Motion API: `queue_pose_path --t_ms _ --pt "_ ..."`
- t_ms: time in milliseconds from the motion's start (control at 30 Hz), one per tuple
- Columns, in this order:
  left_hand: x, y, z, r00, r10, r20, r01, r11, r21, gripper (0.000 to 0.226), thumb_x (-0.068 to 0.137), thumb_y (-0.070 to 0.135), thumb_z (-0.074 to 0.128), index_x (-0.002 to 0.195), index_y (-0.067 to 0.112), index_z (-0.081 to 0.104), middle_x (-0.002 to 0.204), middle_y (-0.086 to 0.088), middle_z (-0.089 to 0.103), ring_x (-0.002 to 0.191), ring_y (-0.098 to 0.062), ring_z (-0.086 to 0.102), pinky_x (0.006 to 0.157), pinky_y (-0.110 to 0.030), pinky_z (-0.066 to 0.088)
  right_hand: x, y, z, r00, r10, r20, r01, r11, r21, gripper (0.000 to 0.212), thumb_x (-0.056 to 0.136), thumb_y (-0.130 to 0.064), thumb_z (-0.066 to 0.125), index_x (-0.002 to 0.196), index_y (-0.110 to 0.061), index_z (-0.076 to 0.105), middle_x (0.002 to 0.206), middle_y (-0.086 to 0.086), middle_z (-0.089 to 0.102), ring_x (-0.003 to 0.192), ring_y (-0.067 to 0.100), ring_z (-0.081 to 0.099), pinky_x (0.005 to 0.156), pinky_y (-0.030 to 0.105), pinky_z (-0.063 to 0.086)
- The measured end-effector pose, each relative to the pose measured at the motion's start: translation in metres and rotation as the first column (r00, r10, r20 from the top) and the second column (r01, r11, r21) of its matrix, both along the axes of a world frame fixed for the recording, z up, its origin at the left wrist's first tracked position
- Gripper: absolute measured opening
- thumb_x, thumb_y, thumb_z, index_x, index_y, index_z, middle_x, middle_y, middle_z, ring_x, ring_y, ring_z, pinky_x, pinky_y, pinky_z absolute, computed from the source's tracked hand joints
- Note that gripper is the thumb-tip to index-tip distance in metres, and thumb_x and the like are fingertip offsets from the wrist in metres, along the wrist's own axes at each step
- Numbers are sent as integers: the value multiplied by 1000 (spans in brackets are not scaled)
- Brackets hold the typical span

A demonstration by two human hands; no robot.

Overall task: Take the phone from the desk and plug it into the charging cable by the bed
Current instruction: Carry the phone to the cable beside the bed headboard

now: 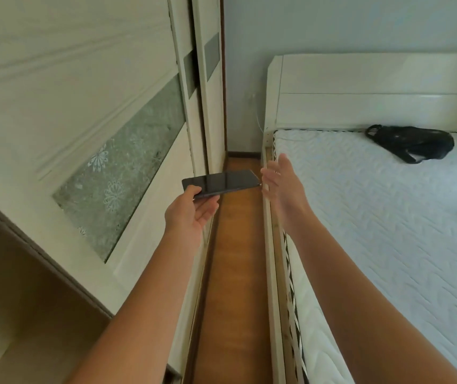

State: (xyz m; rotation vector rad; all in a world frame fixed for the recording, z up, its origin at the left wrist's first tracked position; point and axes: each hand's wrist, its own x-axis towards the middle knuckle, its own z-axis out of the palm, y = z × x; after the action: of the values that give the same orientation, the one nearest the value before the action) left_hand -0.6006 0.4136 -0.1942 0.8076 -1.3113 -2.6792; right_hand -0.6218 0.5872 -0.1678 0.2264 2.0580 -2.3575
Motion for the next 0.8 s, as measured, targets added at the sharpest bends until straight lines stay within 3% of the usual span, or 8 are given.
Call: queue_pose_path --t_ms 367,800 --pt "-88 16 -10 997 -80 -1 80 997 17 24 92 13 66 114 5 64 102 -21 77 81 -27 79 60 -31 62 -66 23 3 998 -54 -13 54 998 31 59 99 -49 29 147 -15 36 148 7 45 135 21 41 113 46 30" --pt "-269 49 -20 995 -94 17 95 994 -57 24 92 13 67 115 7 63 99 -20 78 83 -27 79 59 -30 62 -248 55 -24 998 -16 58 14 999 38 61 98 -53 28 148 -19 33 149 3 44 137 21 38 114 42 26"
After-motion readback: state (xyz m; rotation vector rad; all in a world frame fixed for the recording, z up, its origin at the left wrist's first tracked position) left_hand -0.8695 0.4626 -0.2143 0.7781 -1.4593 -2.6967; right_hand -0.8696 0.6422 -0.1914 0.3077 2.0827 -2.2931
